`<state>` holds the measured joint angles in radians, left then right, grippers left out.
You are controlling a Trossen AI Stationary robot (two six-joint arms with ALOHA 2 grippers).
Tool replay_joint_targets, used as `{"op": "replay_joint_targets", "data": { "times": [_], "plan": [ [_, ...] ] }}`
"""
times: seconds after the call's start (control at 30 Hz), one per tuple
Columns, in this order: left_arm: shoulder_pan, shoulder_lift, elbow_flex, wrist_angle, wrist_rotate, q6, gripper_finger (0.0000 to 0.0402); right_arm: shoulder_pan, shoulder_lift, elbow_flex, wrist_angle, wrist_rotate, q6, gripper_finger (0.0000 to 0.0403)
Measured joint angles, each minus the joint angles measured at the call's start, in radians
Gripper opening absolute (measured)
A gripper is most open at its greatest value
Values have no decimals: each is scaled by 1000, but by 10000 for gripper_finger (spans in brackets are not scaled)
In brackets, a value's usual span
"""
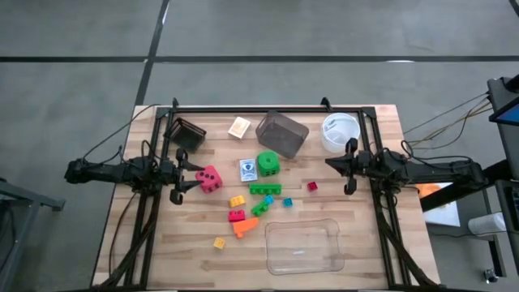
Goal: Pick & Place Toys
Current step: Put the red game piece into the bottom transparent bin
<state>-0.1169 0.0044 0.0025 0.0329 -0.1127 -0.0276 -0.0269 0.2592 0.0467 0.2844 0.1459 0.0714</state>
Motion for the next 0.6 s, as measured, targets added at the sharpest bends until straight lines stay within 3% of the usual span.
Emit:
{"op": "replay_joint_targets", "data": {
  "times": [0.13, 0.23, 0.43, 0.6],
  "plan": [
    [0, 0, 0, 0, 0, -4, 210, 0, 13, 0, -6, 0, 51, 19],
    [0, 0, 0, 0, 0, -5, 210, -1, 42, 1, -27, -29, 86, 45],
    [0, 1, 0, 0, 0, -6, 211, 0, 162, 8, -36, -40, 140, 195],
    [0, 2, 0, 0, 0, -9, 210, 0, 293, 93, -92, -54, 127, 325]
  ]
}}
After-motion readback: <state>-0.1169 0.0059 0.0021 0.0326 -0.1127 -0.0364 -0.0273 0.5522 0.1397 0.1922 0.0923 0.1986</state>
